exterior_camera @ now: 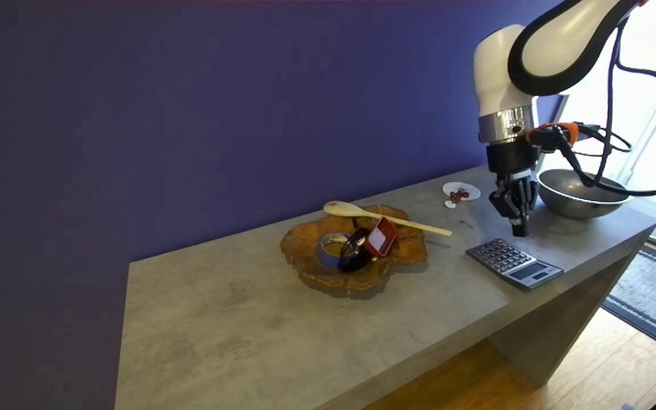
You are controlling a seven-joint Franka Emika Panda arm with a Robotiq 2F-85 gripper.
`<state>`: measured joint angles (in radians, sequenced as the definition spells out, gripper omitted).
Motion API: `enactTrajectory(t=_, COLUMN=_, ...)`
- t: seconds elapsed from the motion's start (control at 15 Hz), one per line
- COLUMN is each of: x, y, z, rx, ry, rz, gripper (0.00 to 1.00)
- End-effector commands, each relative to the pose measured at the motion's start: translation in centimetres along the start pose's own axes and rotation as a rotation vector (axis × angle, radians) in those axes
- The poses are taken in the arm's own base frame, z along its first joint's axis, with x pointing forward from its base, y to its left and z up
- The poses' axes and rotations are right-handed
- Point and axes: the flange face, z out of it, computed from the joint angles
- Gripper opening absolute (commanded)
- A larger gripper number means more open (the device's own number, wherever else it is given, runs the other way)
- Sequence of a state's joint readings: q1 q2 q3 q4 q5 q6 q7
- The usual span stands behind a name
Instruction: Press four buttons on the calculator
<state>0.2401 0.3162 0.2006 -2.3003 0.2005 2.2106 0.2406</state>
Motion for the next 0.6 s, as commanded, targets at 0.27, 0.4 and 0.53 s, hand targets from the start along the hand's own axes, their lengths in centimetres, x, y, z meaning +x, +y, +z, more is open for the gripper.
enactTrajectory(t=0.27, x=2.2, y=0.6, z=2.4, rx=0.01, ry=0.037, rz=-0.008, gripper=0.0)
enactTrajectory(t=0.4, x=2.6, y=0.9, z=2.7, rx=0.007, ry=0.054, rz=-0.006, gripper=0.0)
enactTrajectory(t=0.53, x=2.9, y=1.2, z=3.0, rx=-0.006, ry=0.061, rz=0.003, gripper=0.0)
